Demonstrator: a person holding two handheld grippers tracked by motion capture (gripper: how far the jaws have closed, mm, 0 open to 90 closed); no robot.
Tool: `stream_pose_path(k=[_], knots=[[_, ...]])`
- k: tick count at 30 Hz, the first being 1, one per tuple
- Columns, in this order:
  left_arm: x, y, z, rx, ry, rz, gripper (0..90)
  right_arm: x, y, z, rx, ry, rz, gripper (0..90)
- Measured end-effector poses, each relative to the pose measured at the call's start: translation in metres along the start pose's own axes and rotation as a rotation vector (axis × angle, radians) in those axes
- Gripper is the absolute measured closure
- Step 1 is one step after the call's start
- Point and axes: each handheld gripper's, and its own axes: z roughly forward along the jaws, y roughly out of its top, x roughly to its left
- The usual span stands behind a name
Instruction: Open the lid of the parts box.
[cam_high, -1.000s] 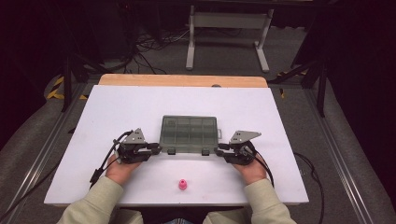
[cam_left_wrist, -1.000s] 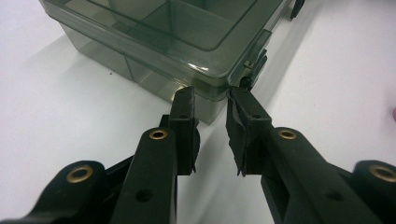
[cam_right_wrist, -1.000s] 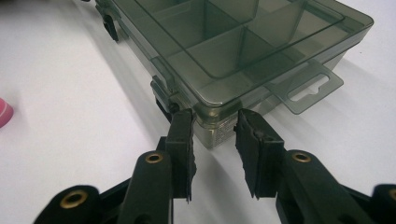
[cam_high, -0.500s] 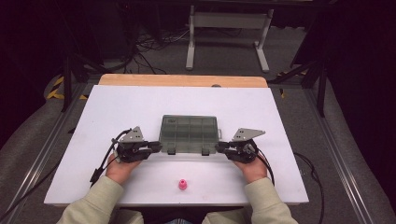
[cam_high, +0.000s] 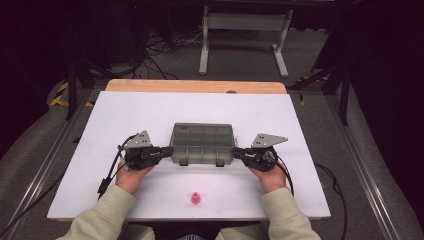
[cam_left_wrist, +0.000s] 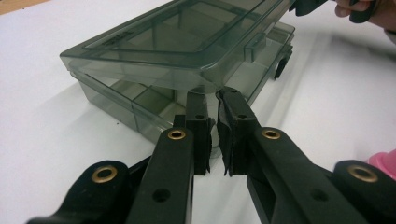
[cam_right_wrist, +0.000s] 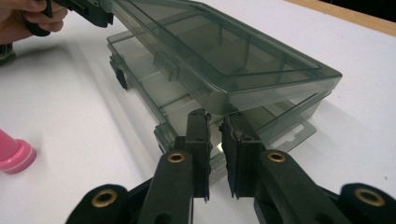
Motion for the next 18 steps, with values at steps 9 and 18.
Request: stream_pose_path(k=[9,18], knots=[[0.0019,0.0014,0.0016,-0.05,0.003,-0.022,82.6,-0.0053,0.0045,0.0014,-0.016,-0.002,0.009,81.1],[0.002,0.0019,0.0007,-0.075,0.01,-0.027,82.5,-0.0069,0.0062,-0.0005,-0.021,0.003,0.013,80.5]])
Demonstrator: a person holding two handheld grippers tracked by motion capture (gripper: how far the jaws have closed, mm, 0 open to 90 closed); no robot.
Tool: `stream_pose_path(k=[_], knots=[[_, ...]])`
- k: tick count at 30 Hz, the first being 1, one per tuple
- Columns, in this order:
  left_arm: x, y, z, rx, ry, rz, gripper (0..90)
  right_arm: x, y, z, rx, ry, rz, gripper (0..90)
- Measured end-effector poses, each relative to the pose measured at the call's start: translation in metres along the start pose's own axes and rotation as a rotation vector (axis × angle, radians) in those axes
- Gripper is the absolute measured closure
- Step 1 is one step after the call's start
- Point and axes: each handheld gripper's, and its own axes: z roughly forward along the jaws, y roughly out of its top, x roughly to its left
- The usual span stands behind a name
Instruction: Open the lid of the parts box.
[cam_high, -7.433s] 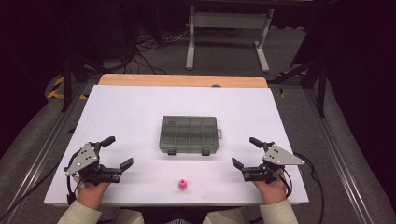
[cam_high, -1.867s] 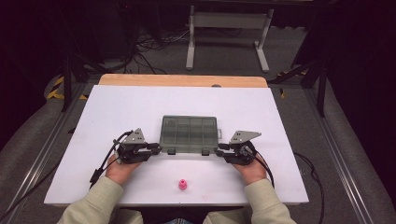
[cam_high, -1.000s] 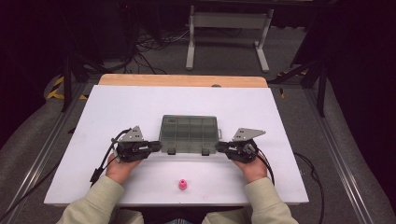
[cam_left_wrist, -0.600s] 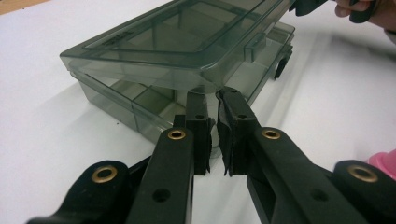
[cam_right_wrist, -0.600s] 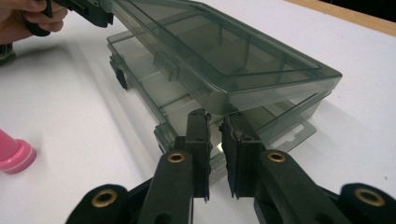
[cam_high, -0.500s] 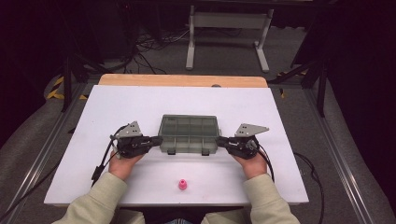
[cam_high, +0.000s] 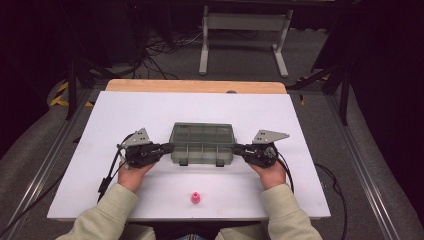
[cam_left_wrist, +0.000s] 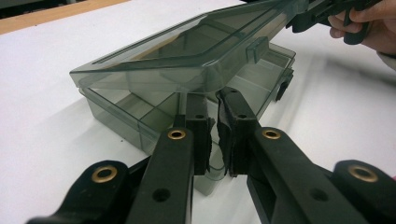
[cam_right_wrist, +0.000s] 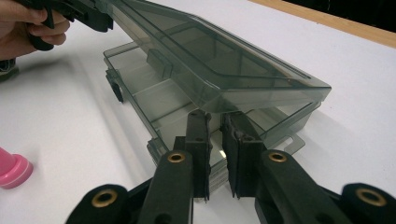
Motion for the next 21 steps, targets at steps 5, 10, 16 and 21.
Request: stream_pose_path(k=[5,10,16,21], knots=[[0.0,0.0,-0.001,-0.007,-0.004,-0.002,82.4,-0.001,0.001,-0.001,0.022,0.009,0.003,76.1],[0.0,0.001,-0.001,-0.013,-0.006,-0.006,81.3,-0.003,0.005,0.001,0.063,-0.003,0.004,54.3],[-0.001,0.001,-0.001,-0.015,-0.01,-0.012,79.9,-0.006,0.017,0.004,0.09,-0.042,-0.031,37.2],[0.0,0.001,-0.002,-0.019,-0.011,-0.012,79.4,-0.008,0.025,0.008,0.11,-0.053,-0.058,33.8]])
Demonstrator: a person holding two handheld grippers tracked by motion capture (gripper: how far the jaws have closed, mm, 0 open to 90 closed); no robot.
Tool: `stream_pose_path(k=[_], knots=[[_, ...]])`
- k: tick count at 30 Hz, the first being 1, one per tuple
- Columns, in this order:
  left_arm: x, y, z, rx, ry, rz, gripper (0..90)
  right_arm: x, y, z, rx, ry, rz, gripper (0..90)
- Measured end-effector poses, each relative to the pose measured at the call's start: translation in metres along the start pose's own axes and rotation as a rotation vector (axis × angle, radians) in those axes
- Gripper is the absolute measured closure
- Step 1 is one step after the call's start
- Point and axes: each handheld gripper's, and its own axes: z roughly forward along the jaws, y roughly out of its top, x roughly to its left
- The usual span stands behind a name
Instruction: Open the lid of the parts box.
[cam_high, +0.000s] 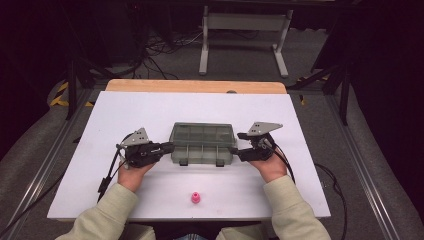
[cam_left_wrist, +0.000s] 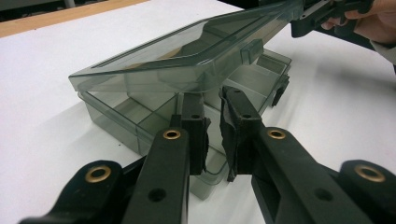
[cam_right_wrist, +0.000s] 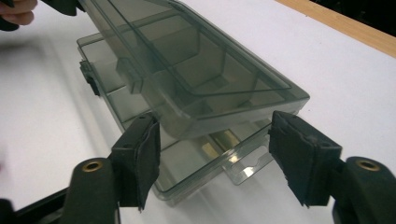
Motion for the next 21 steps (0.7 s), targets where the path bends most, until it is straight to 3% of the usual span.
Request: stream_pose_path(k=[12,21], knots=[[-0.001,0.0,0.0,-0.001,-0.004,0.006,76.7,-0.003,0.006,0.004,0.005,-0.004,-0.017,34.4],[-0.002,0.001,-0.003,0.001,-0.015,0.013,61.6,-0.009,0.017,0.001,-0.005,0.01,-0.034,41.9]])
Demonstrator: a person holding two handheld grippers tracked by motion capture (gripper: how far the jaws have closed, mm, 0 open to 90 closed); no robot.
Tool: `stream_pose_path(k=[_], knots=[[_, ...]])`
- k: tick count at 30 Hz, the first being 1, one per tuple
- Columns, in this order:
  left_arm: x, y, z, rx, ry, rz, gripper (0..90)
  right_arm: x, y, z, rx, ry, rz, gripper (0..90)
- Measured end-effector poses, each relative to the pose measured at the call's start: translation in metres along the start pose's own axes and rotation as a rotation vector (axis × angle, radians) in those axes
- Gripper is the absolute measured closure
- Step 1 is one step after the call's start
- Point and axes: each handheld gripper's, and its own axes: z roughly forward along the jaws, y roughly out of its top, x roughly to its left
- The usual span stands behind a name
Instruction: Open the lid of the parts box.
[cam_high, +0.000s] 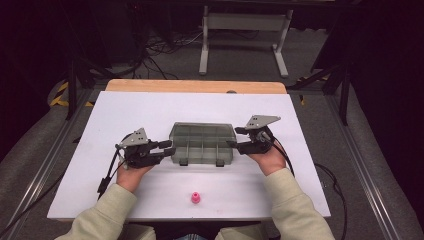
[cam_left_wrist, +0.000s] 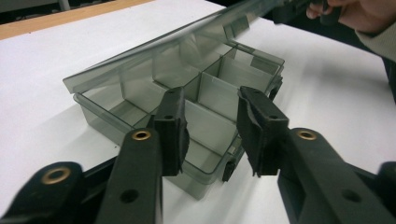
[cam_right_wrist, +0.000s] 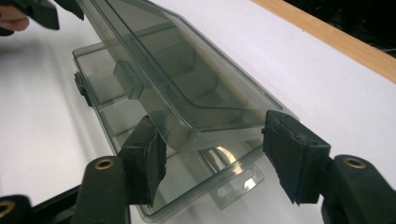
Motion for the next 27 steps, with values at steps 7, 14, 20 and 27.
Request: stream_pose_path(k=[7,14,20,27], knots=[[-0.002,0.001,-0.004,0.008,-0.006,0.026,54.2,-0.008,0.012,-0.001,-0.017,-0.003,-0.004,46.0],[-0.006,0.002,-0.007,-0.001,-0.043,0.005,48.6,-0.017,0.021,0.0,-0.043,-0.013,0.005,49.3],[-0.01,0.003,-0.014,0.0,-0.046,0.02,41.5,-0.024,0.025,0.004,-0.063,-0.014,0.02,53.9],[-0.011,0.002,-0.022,-0.002,-0.044,-0.001,30.8,-0.033,0.024,0.011,-0.085,-0.019,0.039,59.7]])
